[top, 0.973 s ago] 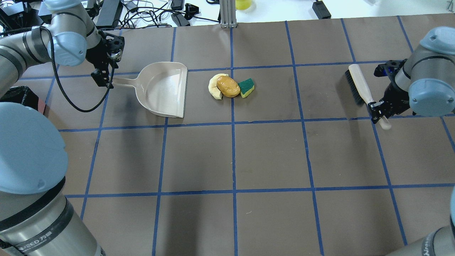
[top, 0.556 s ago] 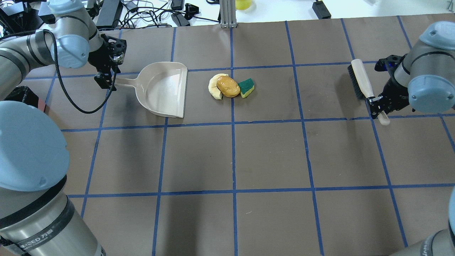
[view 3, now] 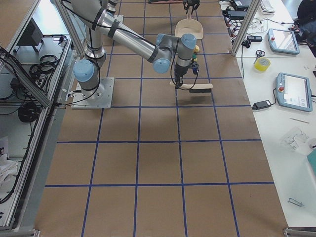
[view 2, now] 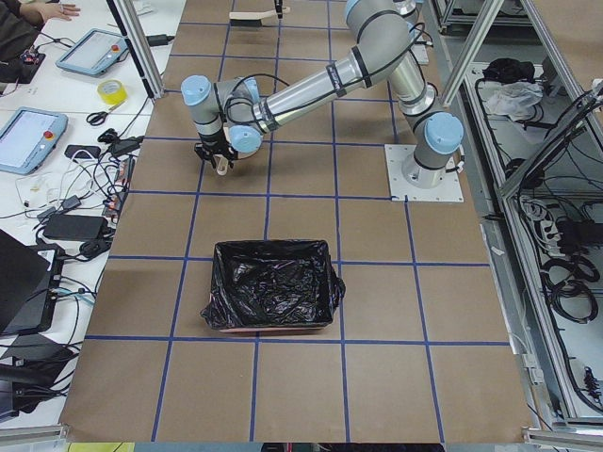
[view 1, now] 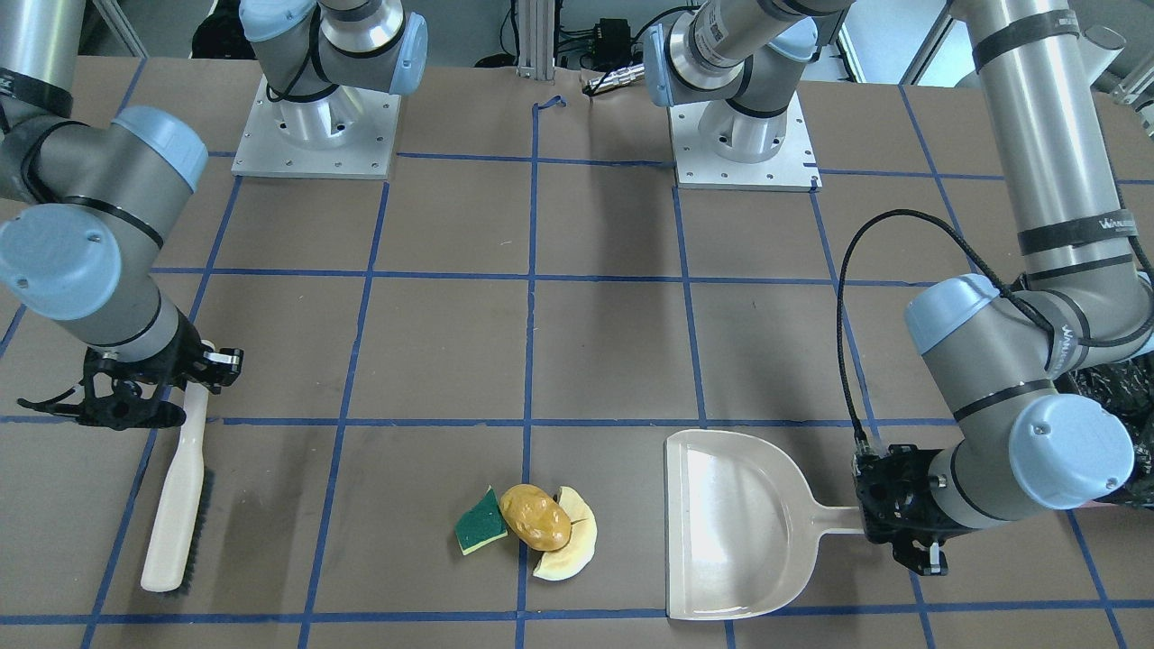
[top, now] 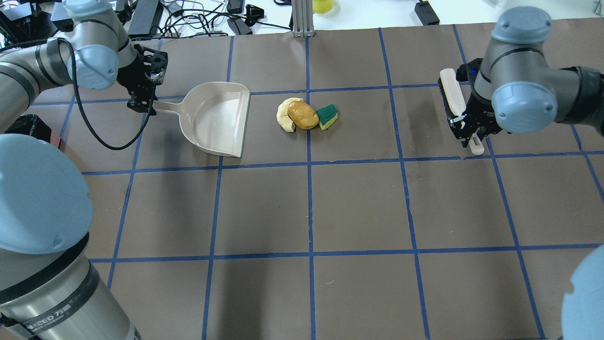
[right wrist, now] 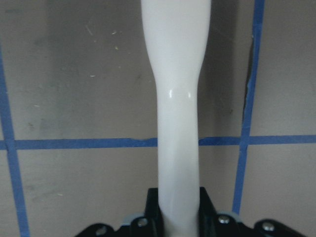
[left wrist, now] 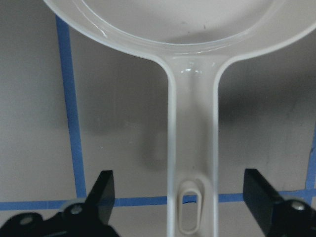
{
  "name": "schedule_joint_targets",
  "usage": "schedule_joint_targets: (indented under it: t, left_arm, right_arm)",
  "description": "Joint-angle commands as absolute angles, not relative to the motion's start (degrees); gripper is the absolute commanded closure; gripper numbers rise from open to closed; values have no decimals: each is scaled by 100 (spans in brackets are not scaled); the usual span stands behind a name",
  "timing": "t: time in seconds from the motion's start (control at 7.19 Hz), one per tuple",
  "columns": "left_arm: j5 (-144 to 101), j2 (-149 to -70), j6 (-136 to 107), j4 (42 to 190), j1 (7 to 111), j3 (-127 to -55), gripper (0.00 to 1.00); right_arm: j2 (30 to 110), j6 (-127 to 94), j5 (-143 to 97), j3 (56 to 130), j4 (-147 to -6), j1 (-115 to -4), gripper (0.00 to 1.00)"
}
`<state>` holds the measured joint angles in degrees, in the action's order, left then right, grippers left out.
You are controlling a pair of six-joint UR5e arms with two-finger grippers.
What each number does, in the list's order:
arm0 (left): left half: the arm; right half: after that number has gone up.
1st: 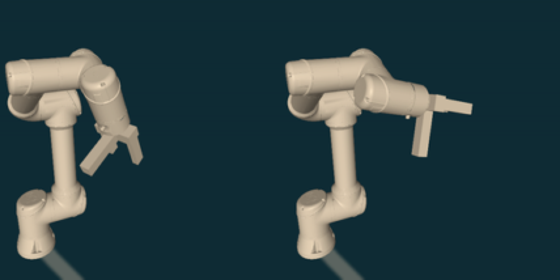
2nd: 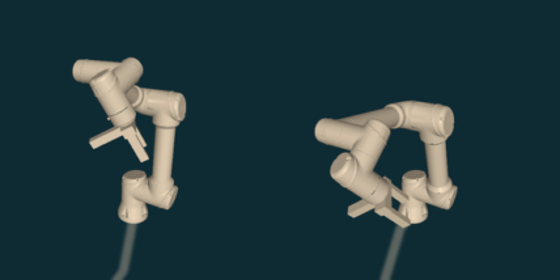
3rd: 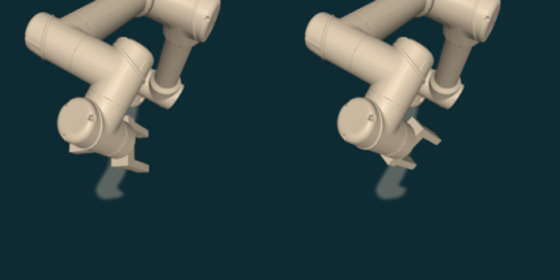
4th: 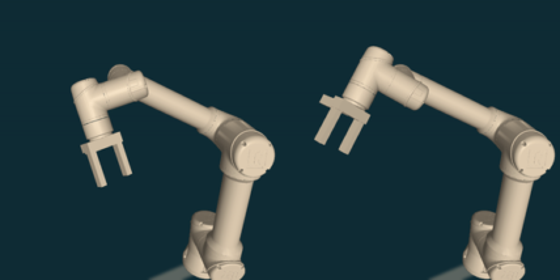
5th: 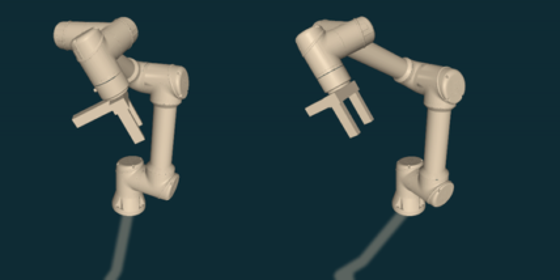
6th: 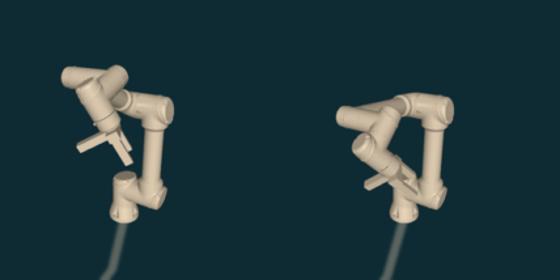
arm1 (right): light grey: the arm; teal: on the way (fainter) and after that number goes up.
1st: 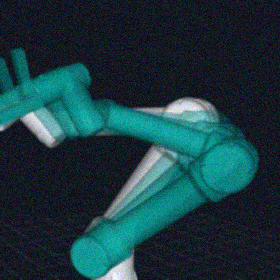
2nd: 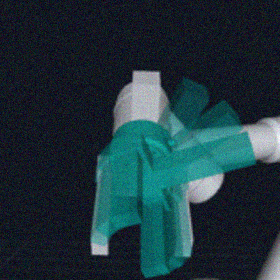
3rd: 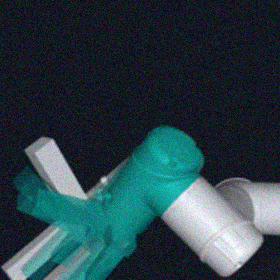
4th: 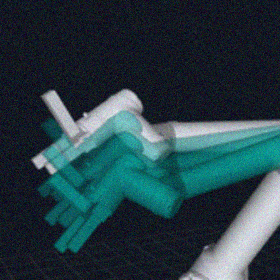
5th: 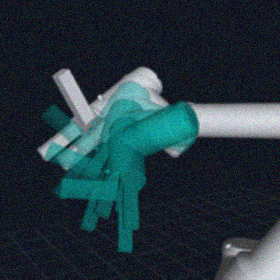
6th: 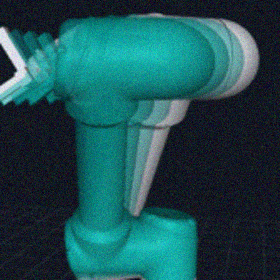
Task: Sweep and dump trash into bin
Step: 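Lift the brush with the right gripper and carry it behind the trash pile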
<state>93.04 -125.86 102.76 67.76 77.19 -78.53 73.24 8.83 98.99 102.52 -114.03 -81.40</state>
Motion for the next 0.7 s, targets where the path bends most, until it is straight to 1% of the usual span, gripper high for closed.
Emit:
schedule_joint_targets:
  t: [0.0, 0.14, 0.42, 0.56]
  left_arm:
    - [9264, -12586, 10257, 6776, 7734, -7875, 71]
    - [9264, -12577, 10248, 6776, 7743, -7884, 81]
    - [9377, -12534, 10213, 6916, 7787, -7831, 95]
    - [9395, -12533, 10213, 6952, 7787, -7831, 96]
  right_arm:
    - [7269, -85, 10359, 9863, -10664, -9092, 100]
    - [7251, -479, 10397, 9766, -10426, -9462, 100]
    - [7225, -1323, 10231, 9546, -9847, -9807, 100]
    - [7155, -2110, 10091, 9510, -9852, -10104, 100]
